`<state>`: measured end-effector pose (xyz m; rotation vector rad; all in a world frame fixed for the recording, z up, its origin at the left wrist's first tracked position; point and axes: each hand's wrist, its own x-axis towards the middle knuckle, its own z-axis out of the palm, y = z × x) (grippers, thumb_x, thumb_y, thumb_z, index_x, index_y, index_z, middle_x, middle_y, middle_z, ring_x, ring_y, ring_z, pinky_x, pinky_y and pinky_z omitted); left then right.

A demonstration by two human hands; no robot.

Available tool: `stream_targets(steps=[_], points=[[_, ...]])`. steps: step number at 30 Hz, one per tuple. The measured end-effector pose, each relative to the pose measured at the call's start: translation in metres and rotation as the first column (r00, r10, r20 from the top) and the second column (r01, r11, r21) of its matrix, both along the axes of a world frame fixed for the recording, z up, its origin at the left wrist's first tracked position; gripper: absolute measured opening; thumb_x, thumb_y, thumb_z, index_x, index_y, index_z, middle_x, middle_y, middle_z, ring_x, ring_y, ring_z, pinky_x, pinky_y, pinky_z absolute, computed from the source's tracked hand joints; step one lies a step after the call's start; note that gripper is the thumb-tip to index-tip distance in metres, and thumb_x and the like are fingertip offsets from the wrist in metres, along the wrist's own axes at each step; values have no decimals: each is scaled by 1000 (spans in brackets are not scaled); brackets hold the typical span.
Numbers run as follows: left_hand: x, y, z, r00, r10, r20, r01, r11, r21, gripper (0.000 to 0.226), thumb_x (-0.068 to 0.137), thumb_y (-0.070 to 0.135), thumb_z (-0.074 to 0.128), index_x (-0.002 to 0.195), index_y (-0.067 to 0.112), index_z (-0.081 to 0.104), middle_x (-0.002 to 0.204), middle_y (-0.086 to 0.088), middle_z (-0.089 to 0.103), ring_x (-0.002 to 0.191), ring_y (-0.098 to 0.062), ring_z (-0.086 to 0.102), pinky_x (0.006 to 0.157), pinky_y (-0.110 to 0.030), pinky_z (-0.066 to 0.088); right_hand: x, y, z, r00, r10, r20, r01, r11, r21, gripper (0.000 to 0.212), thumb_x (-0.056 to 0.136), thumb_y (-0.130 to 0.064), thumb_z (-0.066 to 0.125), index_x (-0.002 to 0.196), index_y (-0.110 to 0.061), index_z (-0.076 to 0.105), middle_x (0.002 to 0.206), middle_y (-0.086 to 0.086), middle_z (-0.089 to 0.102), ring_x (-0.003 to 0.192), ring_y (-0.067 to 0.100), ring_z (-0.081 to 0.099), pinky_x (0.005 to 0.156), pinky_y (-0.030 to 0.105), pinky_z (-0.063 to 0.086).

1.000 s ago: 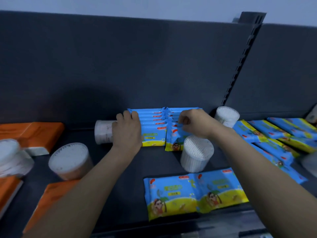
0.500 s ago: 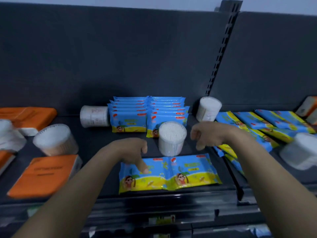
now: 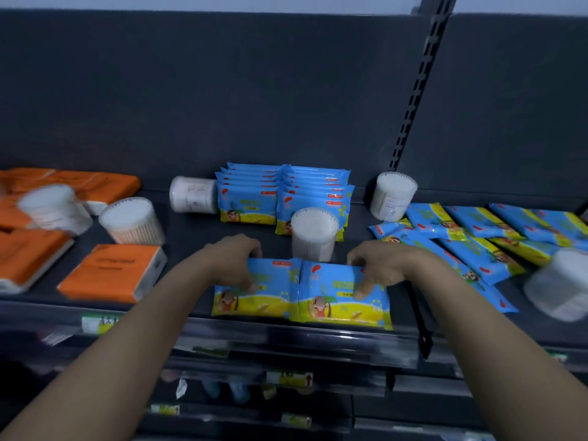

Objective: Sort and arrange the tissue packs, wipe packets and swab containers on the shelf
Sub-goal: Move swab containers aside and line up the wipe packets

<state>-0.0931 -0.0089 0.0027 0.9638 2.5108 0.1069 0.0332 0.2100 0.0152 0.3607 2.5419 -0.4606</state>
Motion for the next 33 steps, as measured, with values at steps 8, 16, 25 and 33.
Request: stream_targets(steps=[8,16,25,33], points=[[-7,-16,12,993,114,-37,-99,955,278,36,65,9,78,72,23,45,81,3,52,79,-18,51,69,-34,44,6,22,31,979,-9,-206,-19,991,-133,27,71,-2,76,78,-14,54,79,-1,55,76,15,49,68,30,39],[-58,-19,29,962,241,-130,-176,907,382,29,72,1,69,78,14,45,79,-1,49,75,-18,47,56,-28,37,-16,20,75,786,-215,-579,21,946,-323,23,72,2,75,79,-10,56,70,-4,61,56,2,50,57,23,45],[-109,-2,4,954,247,-168,-155,891,427,34,73,0,59,68,23,34,72,-1,48,77,-28,53,71,-44,46,-76,12,57,736,-103,-669,172,984,38,19,76,-8,69,90,-14,59,87,5,62,85,25,56,72,33,43],[-115,13,-1,890,182,-418,-60,956,289,22,80,9,58,94,24,48,108,-5,48,108,-28,38,88,-43,33,-94,8,29,875,-120,-468,189,977,103,23,75,-14,71,97,-18,66,99,2,62,93,19,58,80,27,46]])
